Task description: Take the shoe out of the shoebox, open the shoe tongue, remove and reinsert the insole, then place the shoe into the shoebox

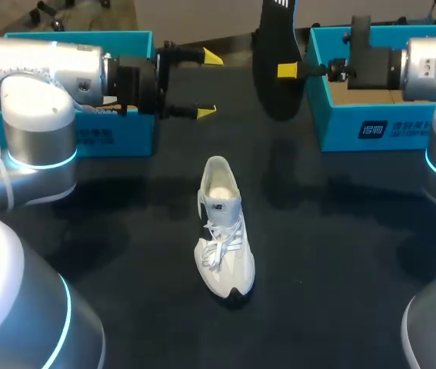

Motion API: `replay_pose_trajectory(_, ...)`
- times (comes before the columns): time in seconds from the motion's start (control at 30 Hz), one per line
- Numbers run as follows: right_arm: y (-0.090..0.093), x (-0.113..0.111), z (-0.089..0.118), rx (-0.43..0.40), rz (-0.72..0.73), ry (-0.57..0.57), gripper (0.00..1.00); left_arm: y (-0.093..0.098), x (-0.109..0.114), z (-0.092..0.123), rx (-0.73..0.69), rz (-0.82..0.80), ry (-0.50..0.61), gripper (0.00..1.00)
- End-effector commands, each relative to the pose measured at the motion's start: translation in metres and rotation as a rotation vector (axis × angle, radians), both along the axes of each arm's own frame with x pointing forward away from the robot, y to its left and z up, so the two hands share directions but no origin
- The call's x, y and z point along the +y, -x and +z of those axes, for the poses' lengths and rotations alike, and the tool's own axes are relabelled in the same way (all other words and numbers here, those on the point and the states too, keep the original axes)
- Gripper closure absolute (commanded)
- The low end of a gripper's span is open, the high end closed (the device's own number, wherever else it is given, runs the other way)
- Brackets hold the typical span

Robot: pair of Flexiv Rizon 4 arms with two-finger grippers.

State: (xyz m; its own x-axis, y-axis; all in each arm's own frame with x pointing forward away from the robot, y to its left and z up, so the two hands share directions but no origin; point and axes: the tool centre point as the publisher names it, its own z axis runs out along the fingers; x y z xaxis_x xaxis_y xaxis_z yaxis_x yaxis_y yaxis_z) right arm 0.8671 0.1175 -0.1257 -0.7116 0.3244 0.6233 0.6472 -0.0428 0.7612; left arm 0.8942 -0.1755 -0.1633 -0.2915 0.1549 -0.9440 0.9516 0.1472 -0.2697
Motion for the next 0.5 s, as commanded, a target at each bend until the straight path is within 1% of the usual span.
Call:
replay_pose_trajectory(0.03, -0.001, 0.002, -0.001, 0.0, -0.002, 0.0, 1.0, 0.001, 0.0, 0.0, -0.001, 0.0, -0.003, 0.0)
replay_pose_trajectory(0.27, -0.001, 0.002, -0.001, 0.0, -0.002, 0.0, 1.0, 0.001, 0.0, 0.0, -0.001, 0.0, -0.003, 0.0)
replay_pose_trajectory(0.37, -0.001, 0.002, -0.001, 0.0, -0.002, 0.0, 1.0, 0.003, -0.004, 0.003, 0.103, 0.031, -0.023, 0.0)
replay_pose_trajectory(0.5, -0.001, 0.002, -0.001, 0.0, -0.002, 0.0, 1.0, 0.013, -0.004, 0.001, 0.207, 0.075, -0.071, 0.0)
